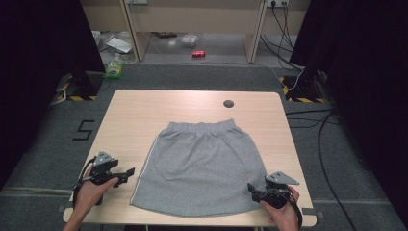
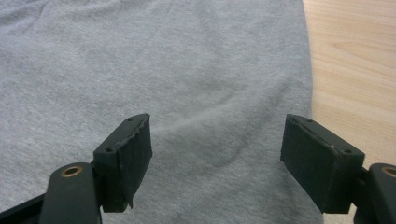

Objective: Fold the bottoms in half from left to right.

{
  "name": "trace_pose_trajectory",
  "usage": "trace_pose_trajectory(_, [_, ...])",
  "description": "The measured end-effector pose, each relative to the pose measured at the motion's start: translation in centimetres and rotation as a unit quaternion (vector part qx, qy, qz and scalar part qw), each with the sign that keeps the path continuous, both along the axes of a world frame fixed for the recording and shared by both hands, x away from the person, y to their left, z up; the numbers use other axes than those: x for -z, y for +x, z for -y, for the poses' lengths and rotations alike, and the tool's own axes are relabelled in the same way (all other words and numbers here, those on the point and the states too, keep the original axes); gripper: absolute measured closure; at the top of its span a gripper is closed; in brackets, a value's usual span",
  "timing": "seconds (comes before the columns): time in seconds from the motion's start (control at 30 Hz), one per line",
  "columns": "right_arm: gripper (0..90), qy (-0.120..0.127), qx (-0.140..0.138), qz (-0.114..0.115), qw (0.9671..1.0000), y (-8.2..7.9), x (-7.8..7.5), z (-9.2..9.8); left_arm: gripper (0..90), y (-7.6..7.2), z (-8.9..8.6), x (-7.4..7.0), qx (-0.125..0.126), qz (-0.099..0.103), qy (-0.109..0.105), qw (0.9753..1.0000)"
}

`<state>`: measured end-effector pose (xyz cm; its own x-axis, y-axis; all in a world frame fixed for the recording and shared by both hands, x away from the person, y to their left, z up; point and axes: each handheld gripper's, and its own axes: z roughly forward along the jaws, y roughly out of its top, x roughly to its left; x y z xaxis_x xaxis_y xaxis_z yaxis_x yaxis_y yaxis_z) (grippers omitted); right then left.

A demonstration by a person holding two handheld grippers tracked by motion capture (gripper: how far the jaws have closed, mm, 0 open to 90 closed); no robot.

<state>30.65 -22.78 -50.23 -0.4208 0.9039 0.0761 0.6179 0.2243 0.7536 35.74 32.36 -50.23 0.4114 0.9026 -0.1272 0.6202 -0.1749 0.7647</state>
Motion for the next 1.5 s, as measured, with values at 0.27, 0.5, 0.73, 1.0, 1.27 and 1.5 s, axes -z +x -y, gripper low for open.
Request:
trace_pose_trajectory(0.27, [25.0, 0.000, 0.000, 0.001, 1.0000, 0.0, 0.0, 0.0, 19.8, 3.4, 1.2, -1.3, 0.000, -0.006, -0.018, 0.9998])
trace_pose_trajectory(0.5, [25.0, -0.002, -0.006, 0.000, 1.0000, 0.0, 0.0, -0.3, 22.8, 5.3, 2.1, -1.8, -0.004, -0.008, -0.026, 0.9996])
trace_pose_trajectory(0.73, [25.0, -0.001, -0.007, -0.002, 1.0000, 0.0, 0.1, -0.4, 28.0, 7.0, 3.0, -2.1, -0.003, -0.011, -0.044, 0.9990])
trace_pose_trajectory(1.0, [25.1, -0.001, -0.007, -0.003, 1.0000, 0.0, 0.1, -0.3, 31.1, 9.5, 4.5, -2.0, 0.002, -0.029, -0.059, 0.9978])
trace_pose_trajectory(1.27, [25.1, 0.000, -0.008, -0.005, 1.0000, 0.1, 0.2, -0.4, 33.5, 11.1, 4.9, -2.0, -0.004, -0.034, -0.066, 0.9972])
trace_pose_trajectory(1.5, [25.0, -0.003, -0.011, -0.005, 0.9999, 0.3, 0.3, -0.5, 33.0, 12.2, 5.8, -1.7, 0.000, -0.047, -0.079, 0.9958])
